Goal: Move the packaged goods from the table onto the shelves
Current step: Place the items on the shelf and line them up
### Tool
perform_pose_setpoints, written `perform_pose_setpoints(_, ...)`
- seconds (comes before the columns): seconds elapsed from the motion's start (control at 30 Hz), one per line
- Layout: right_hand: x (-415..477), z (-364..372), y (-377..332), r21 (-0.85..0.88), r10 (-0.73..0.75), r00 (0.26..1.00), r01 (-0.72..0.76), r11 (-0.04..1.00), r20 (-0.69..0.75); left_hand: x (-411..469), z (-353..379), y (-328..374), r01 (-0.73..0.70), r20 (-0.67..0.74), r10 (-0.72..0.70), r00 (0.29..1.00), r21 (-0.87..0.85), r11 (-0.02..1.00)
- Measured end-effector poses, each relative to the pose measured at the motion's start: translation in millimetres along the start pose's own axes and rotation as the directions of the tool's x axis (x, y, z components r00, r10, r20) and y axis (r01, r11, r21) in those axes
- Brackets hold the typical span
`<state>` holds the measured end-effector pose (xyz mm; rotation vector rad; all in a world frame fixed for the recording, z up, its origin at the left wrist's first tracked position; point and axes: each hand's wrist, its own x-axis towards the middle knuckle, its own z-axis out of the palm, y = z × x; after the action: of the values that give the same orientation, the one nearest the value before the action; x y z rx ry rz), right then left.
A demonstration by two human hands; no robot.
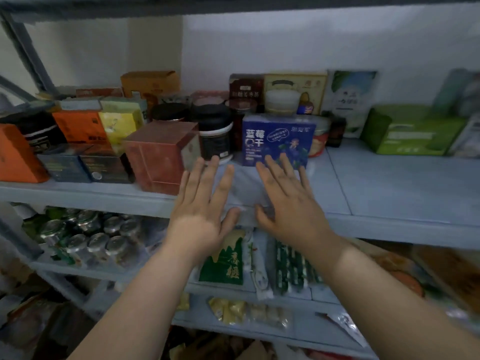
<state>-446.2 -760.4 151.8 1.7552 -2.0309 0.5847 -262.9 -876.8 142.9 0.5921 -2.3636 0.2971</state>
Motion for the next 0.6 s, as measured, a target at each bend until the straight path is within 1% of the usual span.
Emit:
perform_pose_setpoints(0.07, -31, -8, 25, -0.037, 0.068, 0.997, -0.066, 0.997, 0.04, 10, 17, 29, -0.029, 0.044, 0.031, 0.999, -0.054, 0.998)
perform_pose_setpoints(0.13, -64, -20, 48, -0.055, 0.182, 0.979, -0.178, 0.983, 0.095, 18, 31, 64, -0.056, 0.092, 0.067, 0.993, -0.114, 0.992)
perform_pose_setpoints(0.2, -103, -37, 69, -0.08, 0.267, 0.963, -0.264, 0.961, 0.041, 25, 43, 105, -0.14, 0.107, 0.161, 0.981, -0.179, 0.974)
perform_pose_setpoints(0.27, -147, -55, 88, -0.162, 0.347, 0.938, -0.344, 0.925, -0.01, 29, 54, 152, -0.243, 0.099, 0.276, 0.956, -0.257, 0.935)
perform_pose_setpoints(0.37, -223, -91, 113, -0.251, 0.49, 0.87, -0.485, 0.838, -0.043, 34, 64, 233, -0.364, 0.049, 0.412, 0.91, -0.382, 0.849)
perform_pose_setpoints(0.43, -280, -121, 126, -0.288, 0.58, 0.812, -0.573, 0.767, -0.071, 33, 65, 294, -0.431, 0.014, 0.493, 0.87, -0.463, 0.774)
perform_pose_setpoints(0.47, -310, -138, 130, -0.304, 0.632, 0.77, -0.623, 0.72, -0.082, 31, 62, 326, -0.459, 0.003, 0.533, 0.846, -0.505, 0.731)
perform_pose_setpoints(0.53, -371, -169, 134, -0.329, 0.737, 0.667, -0.724, 0.606, -0.109, 21, 55, 391, -0.523, -0.017, 0.62, 0.784, -0.556, 0.646)
perform_pose_setpoints(0.6, -430, -203, 130, -0.353, 0.817, 0.553, -0.807, 0.474, -0.165, 5, 46, 456, -0.592, -0.048, 0.71, 0.702, -0.593, 0.546)
